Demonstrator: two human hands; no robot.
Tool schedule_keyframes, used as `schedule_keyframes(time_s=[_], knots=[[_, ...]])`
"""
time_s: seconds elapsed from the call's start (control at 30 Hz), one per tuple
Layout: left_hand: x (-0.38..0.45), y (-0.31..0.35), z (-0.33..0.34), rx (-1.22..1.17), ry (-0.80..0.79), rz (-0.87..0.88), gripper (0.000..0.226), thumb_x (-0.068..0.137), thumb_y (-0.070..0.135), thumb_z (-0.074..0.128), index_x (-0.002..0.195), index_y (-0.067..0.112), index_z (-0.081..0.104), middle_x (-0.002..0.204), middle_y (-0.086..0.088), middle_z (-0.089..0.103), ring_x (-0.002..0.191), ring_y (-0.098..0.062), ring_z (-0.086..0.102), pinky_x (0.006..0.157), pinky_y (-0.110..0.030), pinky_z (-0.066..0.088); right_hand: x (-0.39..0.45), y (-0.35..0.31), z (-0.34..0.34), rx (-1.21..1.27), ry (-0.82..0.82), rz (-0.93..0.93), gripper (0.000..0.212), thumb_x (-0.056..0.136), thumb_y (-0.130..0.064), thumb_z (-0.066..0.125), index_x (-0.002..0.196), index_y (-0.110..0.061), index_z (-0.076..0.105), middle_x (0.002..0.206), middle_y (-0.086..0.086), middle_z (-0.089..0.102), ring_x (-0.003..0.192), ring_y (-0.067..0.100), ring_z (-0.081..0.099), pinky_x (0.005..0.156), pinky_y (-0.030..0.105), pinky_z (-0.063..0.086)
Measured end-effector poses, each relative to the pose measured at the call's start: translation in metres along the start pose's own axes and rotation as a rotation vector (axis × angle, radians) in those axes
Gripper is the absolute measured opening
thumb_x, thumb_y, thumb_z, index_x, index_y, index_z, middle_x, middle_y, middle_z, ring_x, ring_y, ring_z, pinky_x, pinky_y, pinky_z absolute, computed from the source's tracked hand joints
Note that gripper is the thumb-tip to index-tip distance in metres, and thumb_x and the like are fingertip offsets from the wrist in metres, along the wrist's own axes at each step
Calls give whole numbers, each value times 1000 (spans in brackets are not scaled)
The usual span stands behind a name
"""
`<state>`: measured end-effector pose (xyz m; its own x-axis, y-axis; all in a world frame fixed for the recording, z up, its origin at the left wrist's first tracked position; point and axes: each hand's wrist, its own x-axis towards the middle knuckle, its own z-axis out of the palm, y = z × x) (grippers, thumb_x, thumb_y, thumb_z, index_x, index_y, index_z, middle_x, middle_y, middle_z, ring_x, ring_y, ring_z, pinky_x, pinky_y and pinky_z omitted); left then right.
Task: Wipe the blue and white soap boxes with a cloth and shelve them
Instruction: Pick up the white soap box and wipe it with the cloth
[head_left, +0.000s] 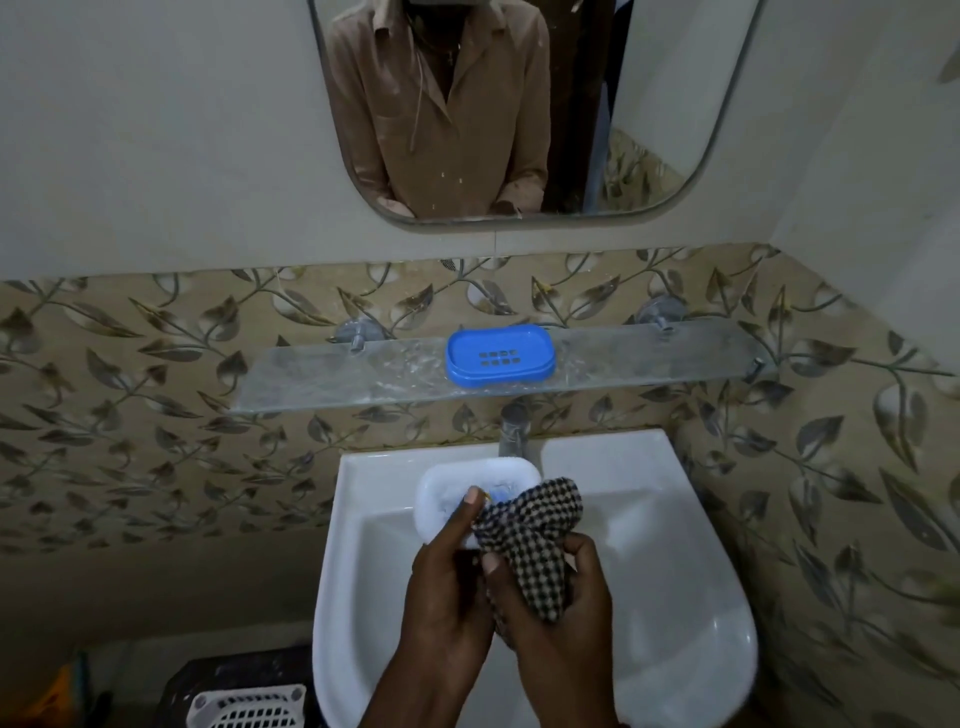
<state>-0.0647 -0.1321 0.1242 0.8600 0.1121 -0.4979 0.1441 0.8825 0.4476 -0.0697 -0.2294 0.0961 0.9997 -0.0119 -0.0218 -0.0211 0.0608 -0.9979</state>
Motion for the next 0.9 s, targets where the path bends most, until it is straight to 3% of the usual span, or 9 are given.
schedule_keyframes(time_s=[0.13, 0.27, 0.37, 0.5, 0.6, 0.7, 0.73, 0.83, 0.9], knots=[[2, -6, -6, 145, 15, 154, 53, 65, 11, 85, 117, 3, 78, 121, -18, 76, 109, -29, 74, 93, -39, 59, 33, -9, -13, 80, 115, -6, 32, 73, -31, 86, 101, -29, 71, 100, -9, 77, 90, 7, 74, 73, 31, 61], [-2, 12, -16, 375, -51, 260, 54, 65, 16, 93, 115, 4, 78, 119, -21, 76, 111, -37, 73, 83, -35, 63, 52, -31, -27, 24, -12, -120, 23, 82, -18, 80, 102, -26, 73, 102, -9, 77, 96, 7, 73, 75, 16, 58], [3, 21, -19, 334, -27, 269, 54, 75, 17, 79, 126, 0, 70, 120, -22, 76, 112, -39, 72, 86, -37, 65, 39, -25, -17, -94, -62, -127, 23, 78, -22, 80, 97, -24, 68, 88, -18, 75, 93, 8, 72, 72, 1, 48], [3, 19, -15, 218, -68, 241, 48, 86, 19, 70, 129, 0, 67, 124, -26, 73, 113, -40, 72, 82, -39, 64, -15, -12, -4, -63, -188, -66, 43, 67, -32, 86, 105, -28, 66, 96, -12, 78, 85, 1, 74, 71, 13, 56], [1, 14, -19, 226, -46, 226, 46, 86, 16, 68, 129, -2, 67, 125, -27, 72, 116, -40, 70, 95, -45, 60, -4, -14, -15, -15, -140, -63, 33, 73, -12, 86, 101, -16, 69, 89, -3, 80, 76, 7, 76, 63, 16, 58], [1, 3, -22, 228, 25, 211, 46, 84, 13, 68, 128, -2, 67, 125, -25, 73, 118, -39, 70, 103, -46, 50, 27, -21, -25, -52, -97, -17, 28, 80, -14, 83, 106, -18, 73, 100, -4, 78, 94, 12, 74, 81, 33, 60], [2, 2, -23, 205, 39, 208, 46, 84, 13, 68, 128, -2, 68, 125, -25, 73, 119, -40, 69, 105, -47, 49, 29, -20, -26, -41, -105, -2, 29, 80, -18, 82, 108, -20, 73, 103, -5, 78, 98, 13, 73, 84, 33, 59], [2, 10, -25, 159, 20, 189, 47, 91, 18, 66, 134, 1, 63, 131, -26, 69, 124, -42, 65, 110, -51, 46, 10, -11, -21, -39, -207, 0, 30, 76, -29, 86, 103, -25, 75, 98, -7, 79, 91, 10, 75, 72, 15, 58], [1, 15, -26, 161, -13, 154, 47, 96, 22, 63, 138, 2, 61, 135, -26, 67, 125, -42, 64, 109, -52, 48, -4, -10, -17, -39, -273, -12, 29, 74, -29, 83, 102, -27, 75, 96, -5, 80, 87, 9, 76, 69, 11, 56]])
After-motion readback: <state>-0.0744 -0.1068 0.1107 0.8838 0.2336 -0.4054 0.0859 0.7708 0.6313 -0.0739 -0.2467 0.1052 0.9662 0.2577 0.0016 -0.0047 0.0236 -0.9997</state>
